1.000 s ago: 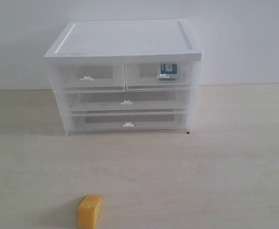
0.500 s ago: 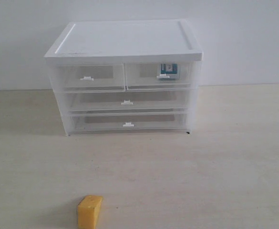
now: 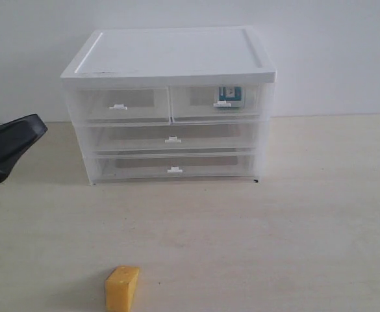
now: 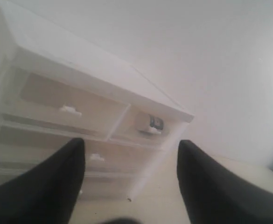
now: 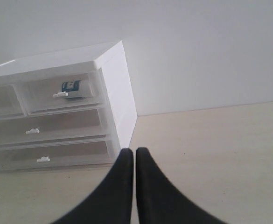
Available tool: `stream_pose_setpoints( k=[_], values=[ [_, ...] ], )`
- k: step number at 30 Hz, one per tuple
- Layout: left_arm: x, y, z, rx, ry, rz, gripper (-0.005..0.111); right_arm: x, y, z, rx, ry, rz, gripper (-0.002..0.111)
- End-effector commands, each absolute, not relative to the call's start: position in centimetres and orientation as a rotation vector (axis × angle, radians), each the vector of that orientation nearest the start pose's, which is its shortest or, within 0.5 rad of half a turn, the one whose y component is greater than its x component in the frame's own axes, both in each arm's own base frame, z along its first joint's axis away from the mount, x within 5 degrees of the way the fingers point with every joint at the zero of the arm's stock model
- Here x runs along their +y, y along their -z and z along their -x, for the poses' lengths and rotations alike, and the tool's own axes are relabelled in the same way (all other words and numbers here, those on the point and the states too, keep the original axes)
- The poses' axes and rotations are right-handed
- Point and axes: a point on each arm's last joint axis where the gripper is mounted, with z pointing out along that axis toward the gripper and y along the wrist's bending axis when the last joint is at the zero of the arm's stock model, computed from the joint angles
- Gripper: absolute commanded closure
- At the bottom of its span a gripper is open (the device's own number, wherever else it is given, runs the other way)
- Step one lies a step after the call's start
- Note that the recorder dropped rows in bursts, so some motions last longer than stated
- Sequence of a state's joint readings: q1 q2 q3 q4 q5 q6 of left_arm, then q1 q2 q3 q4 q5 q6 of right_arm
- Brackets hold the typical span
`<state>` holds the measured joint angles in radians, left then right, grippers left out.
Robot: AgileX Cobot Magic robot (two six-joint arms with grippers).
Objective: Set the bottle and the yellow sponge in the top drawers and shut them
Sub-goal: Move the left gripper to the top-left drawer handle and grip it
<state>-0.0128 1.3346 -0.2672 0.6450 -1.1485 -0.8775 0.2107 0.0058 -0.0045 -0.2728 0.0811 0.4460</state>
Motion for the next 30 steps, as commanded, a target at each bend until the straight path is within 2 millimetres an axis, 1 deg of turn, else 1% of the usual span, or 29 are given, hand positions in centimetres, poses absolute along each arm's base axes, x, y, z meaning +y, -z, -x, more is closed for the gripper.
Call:
stream_pose_setpoints(
  k=[1,5,8,10,14,17,19,21,23,26,30],
  values=[
    [-5.5,-20.3,-22.3,1.598,0.976,-0.021,0.051,1.0,-20.7,-5.6,1.559,-0.28,0.018,0.108],
    [-5.7,-18.6,-24.0,1.679,1.061,0.064,0.051,1.0,-20.7,-5.6,1.559,-0.28,0.018,0.108],
    [-5.9,-17.7,-25.1,1.721,1.145,0.162,0.051,1.0,-20.7,-5.6,1.559,-0.28,0.018,0.108],
    [-6.2,-17.3,-25.8,1.736,1.192,0.201,0.051,1.0,-20.7,-5.6,1.559,-0.28,0.018,0.108],
    [-7.7,-17.0,-27.4,1.75,1.298,0.246,0.052,1.0,-20.7,-5.6,1.559,-0.28,0.018,0.108],
    [-8.1,-17.0,-28.8,1.723,1.345,0.334,0.057,1.0,-20.7,-5.6,1.559,-0.28,0.018,0.108],
    [-8.1,-16.8,-29.5,1.705,1.377,0.417,0.064,1.0,-20.7,-5.6,1.559,-0.28,0.018,0.108],
    [-8.0,-16.5,-30.3,1.691,1.405,0.485,0.074,1.0,-20.7,-5.6,1.559,-0.28,0.018,0.108],
    [-8.1,-16.2,-30.9,1.687,1.442,0.541,0.081,1.0,-20.7,-5.6,1.559,-0.28,0.018,0.108],
    [-8.2,-15.7,-32.0,1.686,1.497,0.603,0.082,1.0,-20.7,-5.6,1.559,-0.285,0.015,0.108],
    [-8.6,-15.2,-33.3,1.694,1.535,0.61,0.082,1.0,-20.7,-5.6,1.557,-0.285,0.015,0.108]
  ],
)
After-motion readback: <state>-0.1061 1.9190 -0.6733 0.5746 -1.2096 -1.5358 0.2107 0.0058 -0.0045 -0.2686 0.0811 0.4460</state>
